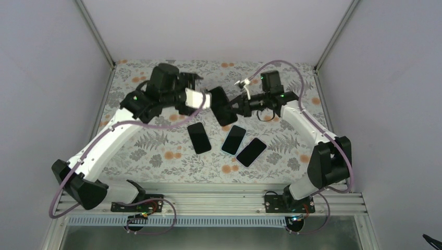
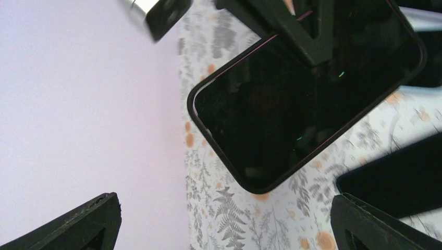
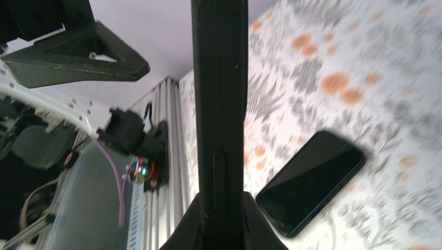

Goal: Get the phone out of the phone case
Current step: Adjust the phone.

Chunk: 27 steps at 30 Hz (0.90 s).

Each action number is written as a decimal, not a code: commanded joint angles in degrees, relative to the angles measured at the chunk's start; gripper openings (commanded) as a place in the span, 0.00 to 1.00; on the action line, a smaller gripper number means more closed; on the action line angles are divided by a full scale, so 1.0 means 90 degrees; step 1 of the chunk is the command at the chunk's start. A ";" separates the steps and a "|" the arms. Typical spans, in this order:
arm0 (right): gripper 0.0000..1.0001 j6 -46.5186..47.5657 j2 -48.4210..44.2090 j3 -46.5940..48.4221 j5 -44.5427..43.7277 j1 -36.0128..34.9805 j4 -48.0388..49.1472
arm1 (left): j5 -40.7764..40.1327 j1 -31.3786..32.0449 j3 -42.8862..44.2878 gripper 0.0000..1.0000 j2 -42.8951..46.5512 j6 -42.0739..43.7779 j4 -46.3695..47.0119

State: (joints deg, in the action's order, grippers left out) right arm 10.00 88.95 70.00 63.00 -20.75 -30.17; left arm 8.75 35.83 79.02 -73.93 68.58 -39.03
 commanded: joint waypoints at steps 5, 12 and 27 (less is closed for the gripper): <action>0.04 -0.1959 -0.0622 0.0871 0.0694 0.0508 0.2630 | 0.1852 -0.0898 0.2346 1.00 -0.1007 -0.2762 -0.0601; 0.04 -0.2750 -0.0472 0.1867 0.0823 0.0623 0.3114 | 0.3065 -0.1506 0.2982 1.00 -0.1200 -0.5221 0.0069; 0.04 -0.6025 -0.0387 0.2101 0.0976 0.0640 0.5687 | 0.6000 -0.2065 0.2536 1.00 -0.1356 -0.8722 0.1723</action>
State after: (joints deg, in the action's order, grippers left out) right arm -32.21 85.78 91.35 71.55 -15.59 9.02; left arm 49.54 17.37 100.55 -83.72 -1.26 -25.23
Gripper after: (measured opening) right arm 0.080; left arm 0.999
